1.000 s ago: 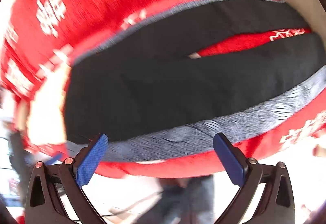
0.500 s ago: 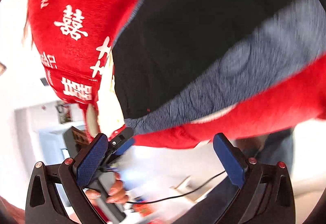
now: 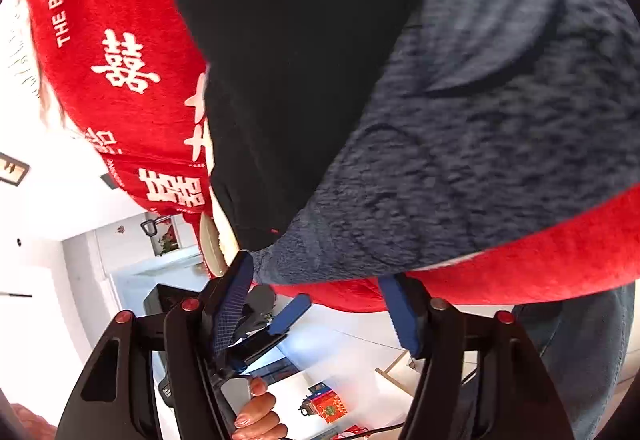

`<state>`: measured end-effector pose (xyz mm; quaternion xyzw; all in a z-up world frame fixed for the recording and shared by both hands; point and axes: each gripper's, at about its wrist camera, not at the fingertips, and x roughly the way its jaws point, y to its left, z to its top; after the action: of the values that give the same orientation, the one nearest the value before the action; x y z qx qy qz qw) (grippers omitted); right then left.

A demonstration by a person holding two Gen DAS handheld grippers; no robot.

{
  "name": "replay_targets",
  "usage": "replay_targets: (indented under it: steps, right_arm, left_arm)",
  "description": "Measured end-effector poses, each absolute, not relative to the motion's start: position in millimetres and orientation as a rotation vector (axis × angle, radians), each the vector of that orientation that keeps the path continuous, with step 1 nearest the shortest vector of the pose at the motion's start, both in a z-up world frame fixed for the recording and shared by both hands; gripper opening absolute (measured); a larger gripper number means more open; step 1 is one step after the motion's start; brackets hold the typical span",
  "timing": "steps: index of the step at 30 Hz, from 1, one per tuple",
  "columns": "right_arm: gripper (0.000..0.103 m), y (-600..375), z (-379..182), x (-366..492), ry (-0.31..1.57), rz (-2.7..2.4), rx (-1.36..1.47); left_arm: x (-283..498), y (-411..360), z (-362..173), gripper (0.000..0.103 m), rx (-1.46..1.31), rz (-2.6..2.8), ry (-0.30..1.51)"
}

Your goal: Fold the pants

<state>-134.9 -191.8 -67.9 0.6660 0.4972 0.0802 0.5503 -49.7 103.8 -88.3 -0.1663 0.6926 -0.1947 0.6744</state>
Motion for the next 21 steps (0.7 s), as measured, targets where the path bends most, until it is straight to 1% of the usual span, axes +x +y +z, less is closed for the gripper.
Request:
replay_targets:
  steps: [4,6,10,13,14,15,16,17,18,19,21]
  right_arm:
    - [0.062,-204,-43,-124,1.049,0.241,1.616]
    - [0.062,-208,-28,-115,1.018,0.273,1.599]
    - [0.062,-211,-13,-107,1.0,0.315,1.586]
    - [0.062,-208,-12,-108,1.021,0.316,1.578]
    - [0.062,-207,-14,-110,1.037,0.31,1.571]
    - [0.062,-205,-18,-107,1.054,0.3,1.567]
    - [0.062,-208,-23,-114,1.072,0.283,1.562]
    - [0.062,-210,-27,-119,1.089,0.256,1.556]
    - [0.062,-213,-31,-123,1.098,0.233,1.553]
    - [0.062,-218,-35,-129,1.102,0.202,1.552]
    - [0.062,-231,-42,-143,1.098,0.136,1.567]
  left_arm:
    - [-43,110,-88,0.097,-0.491,-0.425,1.553]
    - [-36,116,-85,0.097,-0.582,-0.405,1.531]
    - [-21,123,-85,0.097,-0.702,-0.359,1.522]
    - [-12,128,-85,0.097,-0.738,-0.332,1.503]
    - [-9,128,-83,0.089,-0.73,-0.317,1.492]
    - [-6,127,-83,0.067,-0.712,-0.312,1.49]
    - [-3,121,-85,0.062,-0.677,-0.3,1.506]
    - [-1,120,-88,0.051,-0.656,-0.3,1.517]
    - [1,121,-89,0.029,-0.646,-0.311,1.515]
    - [2,121,-90,0.021,-0.632,-0.322,1.526]
    - [6,123,-85,0.019,-0.644,-0.358,1.53]
